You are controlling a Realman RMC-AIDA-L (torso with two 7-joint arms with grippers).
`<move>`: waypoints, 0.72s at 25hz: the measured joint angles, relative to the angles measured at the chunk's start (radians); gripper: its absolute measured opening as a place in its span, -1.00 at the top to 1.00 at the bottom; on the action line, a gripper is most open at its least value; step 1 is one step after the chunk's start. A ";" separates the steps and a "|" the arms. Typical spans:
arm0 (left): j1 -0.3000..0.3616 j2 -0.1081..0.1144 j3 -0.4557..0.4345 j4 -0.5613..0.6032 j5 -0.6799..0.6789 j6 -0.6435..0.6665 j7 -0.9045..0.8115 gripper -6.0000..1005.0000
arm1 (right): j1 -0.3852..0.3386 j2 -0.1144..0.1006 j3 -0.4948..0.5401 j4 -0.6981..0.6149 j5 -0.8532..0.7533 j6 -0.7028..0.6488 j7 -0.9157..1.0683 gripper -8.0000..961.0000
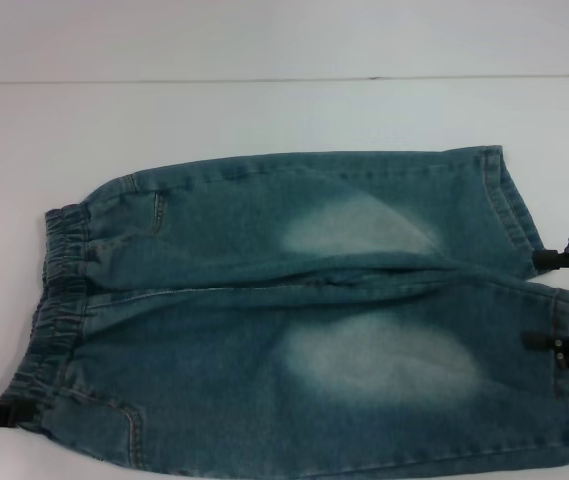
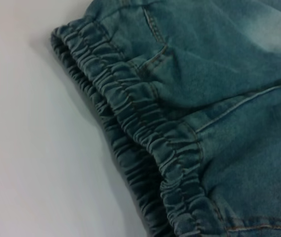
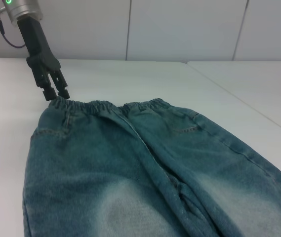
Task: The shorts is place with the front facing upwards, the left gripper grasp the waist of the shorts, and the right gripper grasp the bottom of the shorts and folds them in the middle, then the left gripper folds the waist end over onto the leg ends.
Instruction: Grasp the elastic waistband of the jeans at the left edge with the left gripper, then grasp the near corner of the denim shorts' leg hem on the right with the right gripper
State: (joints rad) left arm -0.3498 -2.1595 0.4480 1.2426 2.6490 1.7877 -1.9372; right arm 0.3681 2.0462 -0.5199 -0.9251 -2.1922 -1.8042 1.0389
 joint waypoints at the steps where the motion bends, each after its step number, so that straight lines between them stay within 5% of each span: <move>1: 0.000 0.000 0.003 0.000 0.000 0.000 0.000 -0.68 | 0.000 0.000 0.000 0.000 0.000 0.002 0.000 -0.91; 7: -0.001 0.000 0.030 -0.008 0.000 0.008 -0.001 -0.56 | -0.003 0.003 0.000 0.001 0.000 0.020 0.000 -0.91; 18: -0.019 0.005 0.035 -0.037 -0.003 -0.006 -0.020 0.10 | -0.006 0.006 -0.002 0.002 0.000 0.025 -0.002 -0.91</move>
State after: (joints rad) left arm -0.3686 -2.1549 0.4828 1.2059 2.6455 1.7818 -1.9574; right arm 0.3620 2.0522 -0.5220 -0.9234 -2.1920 -1.7796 1.0370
